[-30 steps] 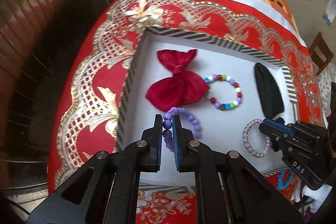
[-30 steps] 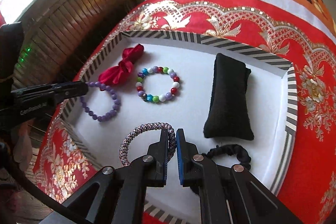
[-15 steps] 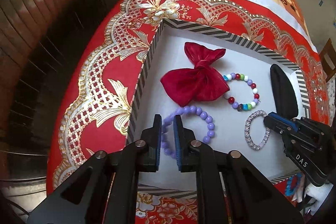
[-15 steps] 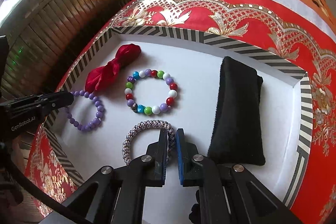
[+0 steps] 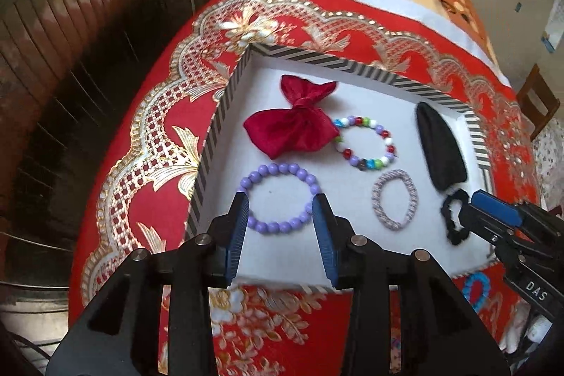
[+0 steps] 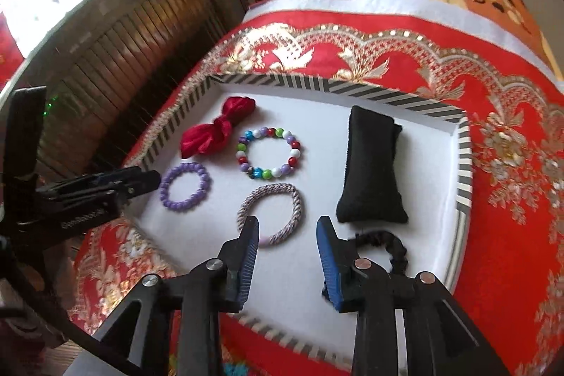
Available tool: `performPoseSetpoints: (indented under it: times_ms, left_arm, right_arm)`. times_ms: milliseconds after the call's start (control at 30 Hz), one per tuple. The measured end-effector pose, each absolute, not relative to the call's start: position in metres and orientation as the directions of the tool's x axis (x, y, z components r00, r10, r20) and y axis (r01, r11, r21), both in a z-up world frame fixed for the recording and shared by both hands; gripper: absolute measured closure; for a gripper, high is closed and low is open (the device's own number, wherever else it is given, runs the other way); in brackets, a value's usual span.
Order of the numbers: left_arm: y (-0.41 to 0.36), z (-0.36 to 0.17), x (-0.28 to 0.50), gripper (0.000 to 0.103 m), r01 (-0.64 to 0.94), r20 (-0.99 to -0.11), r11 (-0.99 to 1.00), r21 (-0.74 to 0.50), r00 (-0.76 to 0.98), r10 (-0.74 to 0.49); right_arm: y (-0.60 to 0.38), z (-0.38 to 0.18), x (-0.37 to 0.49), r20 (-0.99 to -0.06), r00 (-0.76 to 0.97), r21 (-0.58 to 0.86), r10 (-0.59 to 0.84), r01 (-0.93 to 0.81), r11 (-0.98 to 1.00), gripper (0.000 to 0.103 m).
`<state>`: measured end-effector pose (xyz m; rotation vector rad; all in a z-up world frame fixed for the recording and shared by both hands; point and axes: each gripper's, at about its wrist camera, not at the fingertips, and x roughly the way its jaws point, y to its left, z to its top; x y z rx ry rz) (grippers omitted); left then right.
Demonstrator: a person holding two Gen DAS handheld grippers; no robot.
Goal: Organize jewelry
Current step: 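Withdraw both open tools from the tray back to the bracelet pile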
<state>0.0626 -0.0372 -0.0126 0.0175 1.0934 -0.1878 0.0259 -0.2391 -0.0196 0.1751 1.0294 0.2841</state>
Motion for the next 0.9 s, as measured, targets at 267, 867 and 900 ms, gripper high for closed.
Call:
performPoseSetpoints:
  times_ms: [267,867,900]
  left_arm:
    - [-0.054,0.01,0.021,0.064,0.227,-0.847,0.972,-0.058,0.505,-0.168]
    - [-0.065,0.012,-0.05,0.06,0.369,-0.861,0.915,-0.166,0.399,-0.317]
    - [-0.065,0.009,-0.052,0.06,0.374,-0.864,0.91,-0.178,0.382,-0.327]
  right_arm:
    - [-0.257,0.009,-0.028,-0.793,0.559,0.245,0.242,-0.071,0.967,0.071]
    - [-0.306,0.006,-0.147,-0.813,0.573,0.209,0.105,0.118,0.971,0.05]
    - [-0.306,0.003,-0.151,-0.816,0.568,0.21,0.105,0.123,0.97,0.05]
